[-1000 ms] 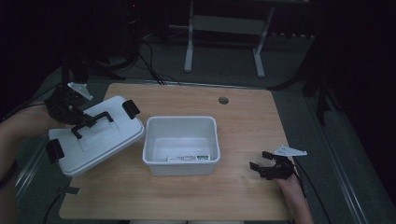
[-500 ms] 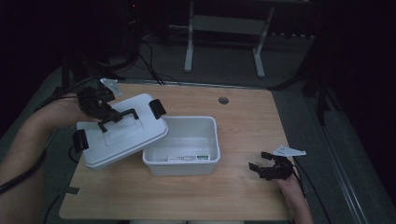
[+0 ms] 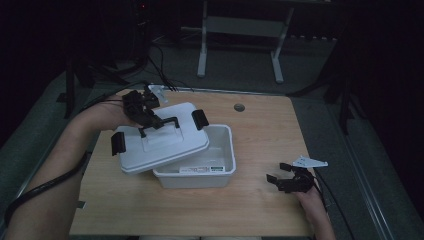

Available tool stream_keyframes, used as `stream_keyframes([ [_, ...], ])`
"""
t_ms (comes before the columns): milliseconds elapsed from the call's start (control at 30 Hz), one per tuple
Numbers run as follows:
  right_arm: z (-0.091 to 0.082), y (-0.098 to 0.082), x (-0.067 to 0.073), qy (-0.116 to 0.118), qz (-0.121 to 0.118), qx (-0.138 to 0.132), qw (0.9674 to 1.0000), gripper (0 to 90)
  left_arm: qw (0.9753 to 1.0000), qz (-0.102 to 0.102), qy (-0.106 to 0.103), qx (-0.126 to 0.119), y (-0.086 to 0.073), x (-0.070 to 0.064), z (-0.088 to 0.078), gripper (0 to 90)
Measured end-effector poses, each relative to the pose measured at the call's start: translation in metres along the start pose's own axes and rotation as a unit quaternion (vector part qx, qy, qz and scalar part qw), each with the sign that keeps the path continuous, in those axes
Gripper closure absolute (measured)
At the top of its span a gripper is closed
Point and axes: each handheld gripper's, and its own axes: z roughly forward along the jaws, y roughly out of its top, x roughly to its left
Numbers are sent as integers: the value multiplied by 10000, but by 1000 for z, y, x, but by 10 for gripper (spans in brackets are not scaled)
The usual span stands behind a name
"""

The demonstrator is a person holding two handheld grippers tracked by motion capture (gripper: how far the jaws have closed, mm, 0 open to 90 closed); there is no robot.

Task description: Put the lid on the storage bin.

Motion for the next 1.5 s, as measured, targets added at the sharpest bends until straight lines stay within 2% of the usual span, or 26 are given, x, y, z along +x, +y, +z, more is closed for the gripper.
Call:
stream_keyframes([
  [100, 0, 0, 0, 4, 7, 8, 10000, 140, 9999, 127, -64, -14, 12, -2, 6, 835],
  [133, 0, 0, 0, 6, 6, 4, 10000, 140, 9996, 212, -157, -22, 19, -3, 11, 835],
  [167, 0, 0, 0, 6, 6, 4, 10000, 140, 9996, 212, -157, -22, 19, -3, 11, 835],
  [267, 0, 0, 0, 5, -6, 12, 10000, 140, 9989, 382, -256, -1, 33, -7, 24, 835],
  [367, 1, 0, 1, 4, -8, 19, 10000, 140, 9987, 409, -307, -1, 36, -8, 28, 835],
  [400, 1, 0, 1, 9, -12, 30, 10000, 140, 9979, 529, -375, 15, 45, -10, 36, 835],
  [467, 1, 0, 1, 17, -9, 19, 10000, 140, 9968, 659, -445, -17, 53, -13, 41, 835],
  [667, 0, -1, -1, 32, 14, 17, 10000, 140, 9940, 872, -660, -60, 71, -17, 55, 835],
  [767, 0, -1, -1, 51, 14, 13, 10000, 140, 9926, 989, -705, 9, 76, -18, 62, 835],
  [933, 0, -1, -1, 58, 16, 8, 10000, 140, 9920, 993, -779, 93, 78, -20, 71, 835],
  [1067, 1, -2, -1, 54, 22, 15, 10000, 140, 9918, 1029, -757, 75, 76, -19, 71, 834],
  [1133, 1, -2, 0, 50, 25, 35, 10000, 140, 9915, 996, -836, 46, 74, -19, 72, 834],
  [1267, 2, -2, 0, 47, 20, 60, 10000, 140, 9919, 1014, -753, 160, 72, -19, 77, 832],
  [1400, 2, -2, 0, 51, 25, 61, 10000, 140, 9921, 986, -772, 110, 71, -17, 80, 828],
  [1500, 2, -2, 0, 52, 13, 81, 10000, 140, 9932, 926, -708, 58, 70, -16, 82, 819],
])
